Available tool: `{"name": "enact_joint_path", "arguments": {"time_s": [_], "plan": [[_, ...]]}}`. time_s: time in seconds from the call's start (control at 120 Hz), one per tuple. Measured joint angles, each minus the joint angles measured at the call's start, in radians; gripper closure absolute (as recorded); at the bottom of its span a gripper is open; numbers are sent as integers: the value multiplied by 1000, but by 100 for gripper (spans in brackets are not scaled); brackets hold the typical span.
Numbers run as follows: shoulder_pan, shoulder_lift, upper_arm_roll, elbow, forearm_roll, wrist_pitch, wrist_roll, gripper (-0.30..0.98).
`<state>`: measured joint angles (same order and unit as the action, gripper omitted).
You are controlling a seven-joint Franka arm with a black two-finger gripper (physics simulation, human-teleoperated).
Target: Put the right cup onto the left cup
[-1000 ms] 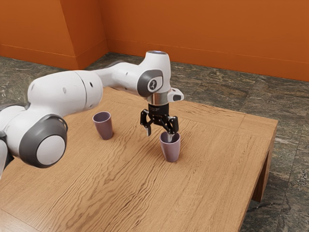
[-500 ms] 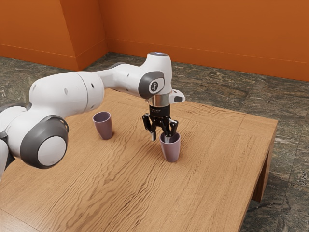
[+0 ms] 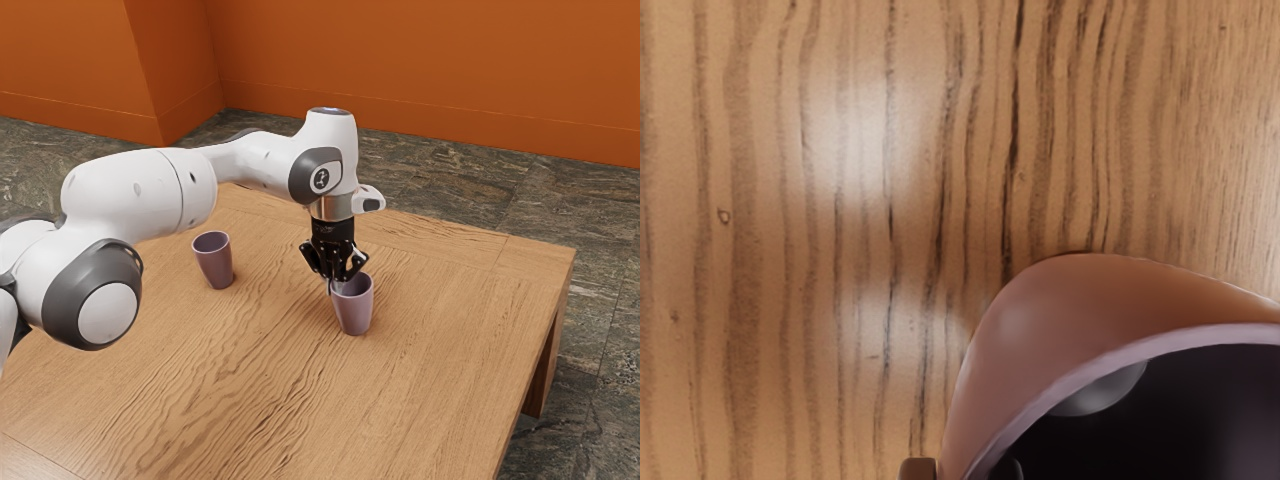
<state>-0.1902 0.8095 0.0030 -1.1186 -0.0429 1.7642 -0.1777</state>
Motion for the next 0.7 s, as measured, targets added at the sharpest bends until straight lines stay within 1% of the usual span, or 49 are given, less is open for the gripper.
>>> {"name": "enact_joint_path", "arguments": {"time_s": [0.192,0.292,0.45,0.7], "plan": [[-1,-16,2,-9,4,2,-1,76],[-6,-44,3,-15,9,2,-2,77],[-8,-141,3,-80,17,0,-3,78],[-8,-242,3,-136,30,-8,-2,79]]}}
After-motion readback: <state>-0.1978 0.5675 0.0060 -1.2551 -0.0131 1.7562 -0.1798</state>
